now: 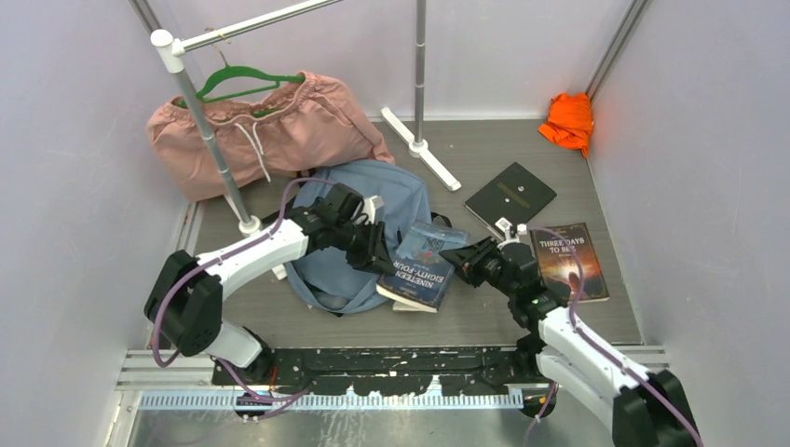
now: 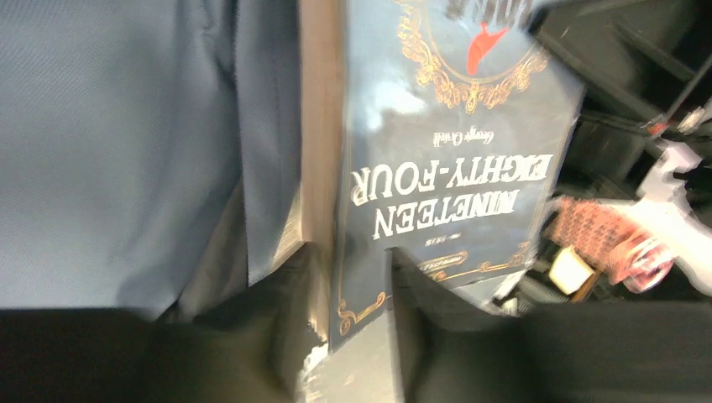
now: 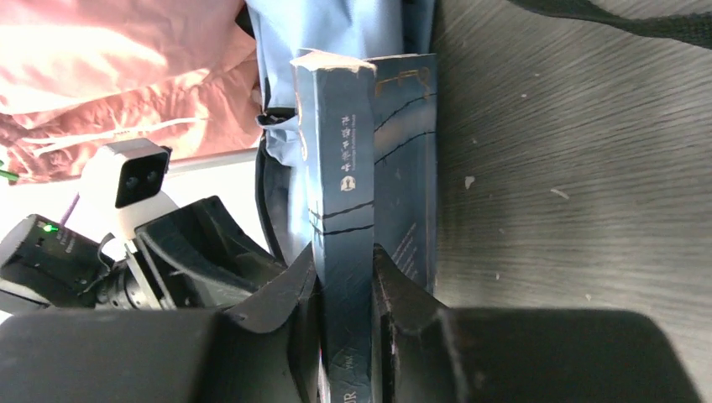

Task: Pack the student bag
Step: Pick up the book from the center of the board.

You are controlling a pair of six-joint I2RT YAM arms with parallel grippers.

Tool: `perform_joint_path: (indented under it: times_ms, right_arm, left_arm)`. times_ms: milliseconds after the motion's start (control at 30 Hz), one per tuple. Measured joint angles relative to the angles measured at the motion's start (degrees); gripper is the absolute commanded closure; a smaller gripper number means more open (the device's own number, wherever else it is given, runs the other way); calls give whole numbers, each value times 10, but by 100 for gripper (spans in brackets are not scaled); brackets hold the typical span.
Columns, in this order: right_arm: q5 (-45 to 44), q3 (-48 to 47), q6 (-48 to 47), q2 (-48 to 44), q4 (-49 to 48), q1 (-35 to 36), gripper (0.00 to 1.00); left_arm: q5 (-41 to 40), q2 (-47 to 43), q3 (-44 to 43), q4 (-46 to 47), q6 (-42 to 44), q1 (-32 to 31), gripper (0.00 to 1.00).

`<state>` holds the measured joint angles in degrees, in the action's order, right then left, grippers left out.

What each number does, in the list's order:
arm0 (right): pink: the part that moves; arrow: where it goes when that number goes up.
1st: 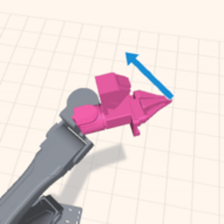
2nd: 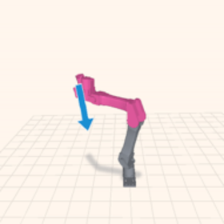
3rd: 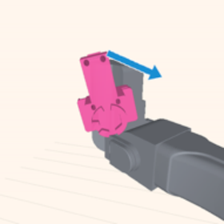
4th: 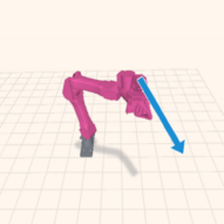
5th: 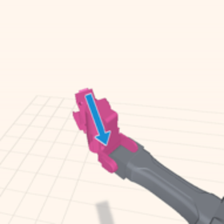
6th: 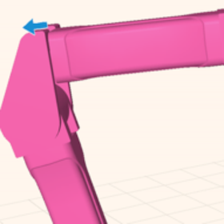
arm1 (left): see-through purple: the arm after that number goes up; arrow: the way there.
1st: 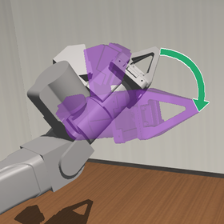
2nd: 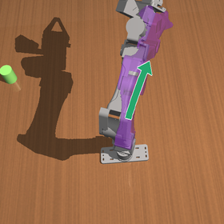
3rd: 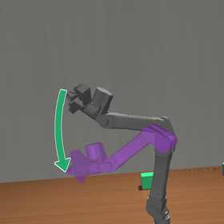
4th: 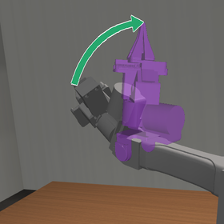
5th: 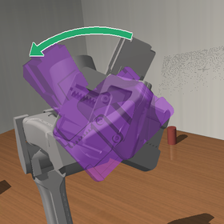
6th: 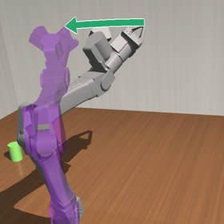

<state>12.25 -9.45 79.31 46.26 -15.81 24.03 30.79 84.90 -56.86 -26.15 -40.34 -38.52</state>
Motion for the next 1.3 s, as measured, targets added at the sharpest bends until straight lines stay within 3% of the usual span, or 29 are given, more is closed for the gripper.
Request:
perform_joint_path:
  times_ms: [33,100,200,367,533,733,900,1300]
  right_arm:
    - [-4,-23,-18,-21,56,2,99]
    - [-24,-73,-54,-53,157,4,99]
    - [-74,-167,-119,-81,308,6,99]
    - [-165,-313,-183,-44,466,5,99]
    - [-232,-448,-190,71,598,5,99]
    - [-251,-476,-151,114,676,5,99]
    - [-249,-494,-111,139,716,5,99]
    - [-220,-504,-68,152,720,5,99]
  left_arm:
    - [-3,0,-7,-10,6,-3,36]
    - [-7,-4,-28,-27,12,-12,27]
    - [-12,-35,-44,-33,21,-18,24]
    - [-60,-125,-59,-38,50,-47,20]
    - [-177,-136,-122,-43,95,-165,16]
    - [-340,-94,-154,-12,172,-321,11]
    - [-411,-73,-121,45,216,-345,11]
    - [-443,-16,-95,141,256,-361,15]
